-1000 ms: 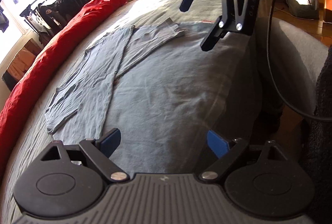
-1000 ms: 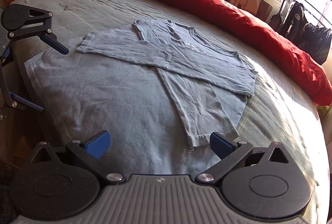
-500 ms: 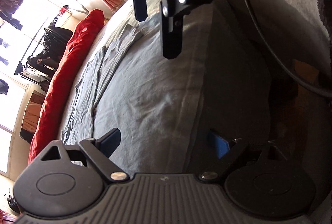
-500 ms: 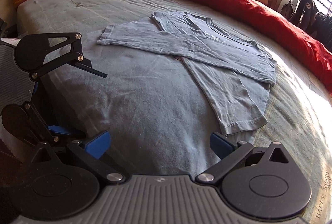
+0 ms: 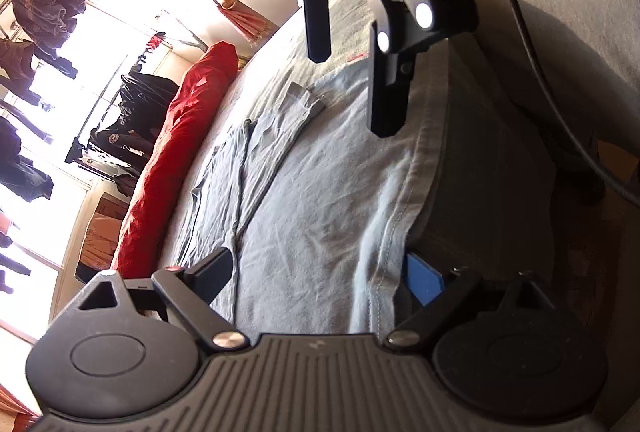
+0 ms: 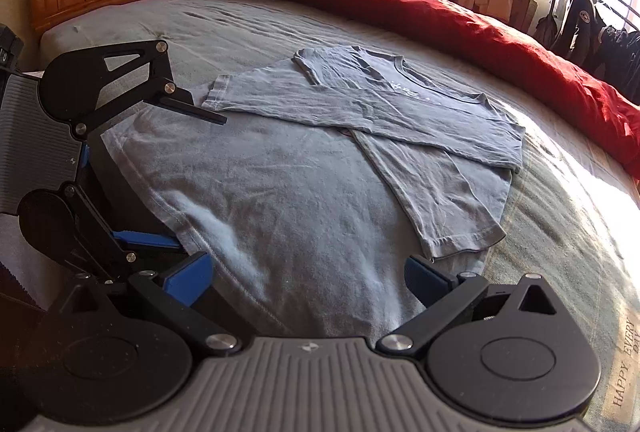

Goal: Fold clothes
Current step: 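Roll both grippers and lower them onto the hem edge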

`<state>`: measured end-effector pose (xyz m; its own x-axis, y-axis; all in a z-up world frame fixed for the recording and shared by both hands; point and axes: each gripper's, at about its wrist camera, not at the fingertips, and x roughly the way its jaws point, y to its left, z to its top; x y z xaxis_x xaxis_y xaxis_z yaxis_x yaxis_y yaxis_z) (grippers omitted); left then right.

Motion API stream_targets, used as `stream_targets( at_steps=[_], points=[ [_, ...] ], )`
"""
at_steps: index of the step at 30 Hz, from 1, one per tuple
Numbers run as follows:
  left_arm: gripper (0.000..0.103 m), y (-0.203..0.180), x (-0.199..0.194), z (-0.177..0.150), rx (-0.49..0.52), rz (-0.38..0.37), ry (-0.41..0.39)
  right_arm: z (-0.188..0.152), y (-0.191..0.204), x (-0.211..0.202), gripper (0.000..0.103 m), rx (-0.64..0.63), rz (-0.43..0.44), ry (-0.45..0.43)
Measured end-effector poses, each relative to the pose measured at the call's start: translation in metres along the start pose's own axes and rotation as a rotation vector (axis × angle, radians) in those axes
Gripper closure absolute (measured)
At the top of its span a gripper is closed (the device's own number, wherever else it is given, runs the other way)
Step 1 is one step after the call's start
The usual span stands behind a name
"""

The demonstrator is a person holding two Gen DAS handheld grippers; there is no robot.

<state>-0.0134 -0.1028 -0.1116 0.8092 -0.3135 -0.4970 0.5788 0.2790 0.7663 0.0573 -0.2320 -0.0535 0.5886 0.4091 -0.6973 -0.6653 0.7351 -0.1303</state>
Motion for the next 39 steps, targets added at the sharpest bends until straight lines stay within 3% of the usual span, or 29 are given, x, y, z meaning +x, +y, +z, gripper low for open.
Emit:
stream_targets(
  at_steps=[9, 13, 17, 20, 23, 30, 39],
  points=[
    [0.011, 0.011, -0.010, 0.003, -0.046, 0.007, -0.014, -0.001, 0.054, 0.027, 0.000, -0.309, -0.026, 0.011],
    [0.011, 0.017, -0.010, 0.002, -0.067, -0.002, -0.013, -0.005, 0.072, 0.052, 0.000, -0.378, -0.116, 0.015],
    [0.011, 0.023, -0.014, -0.001, -0.123, -0.029, -0.011, -0.011, 0.080, 0.058, 0.000, -0.442, -0.262, -0.040],
    [0.011, 0.028, -0.005, -0.003, -0.157, -0.078, 0.010, -0.009, 0.080, 0.050, 0.000, -0.439, -0.308, -0.087],
    [0.011, 0.019, 0.004, -0.005, -0.156, -0.082, 0.041, -0.003, 0.074, 0.041, 0.000, -0.409, -0.323, -0.115],
    [0.016, 0.018, 0.004, -0.017, -0.150, 0.004, 0.088, -0.003, 0.072, 0.035, 0.000, -0.406, -0.342, -0.124],
    [0.016, 0.023, -0.013, -0.050, -0.123, 0.086, 0.170, -0.029, 0.047, 0.037, 0.000, -0.369, -0.422, -0.050]
  ],
)
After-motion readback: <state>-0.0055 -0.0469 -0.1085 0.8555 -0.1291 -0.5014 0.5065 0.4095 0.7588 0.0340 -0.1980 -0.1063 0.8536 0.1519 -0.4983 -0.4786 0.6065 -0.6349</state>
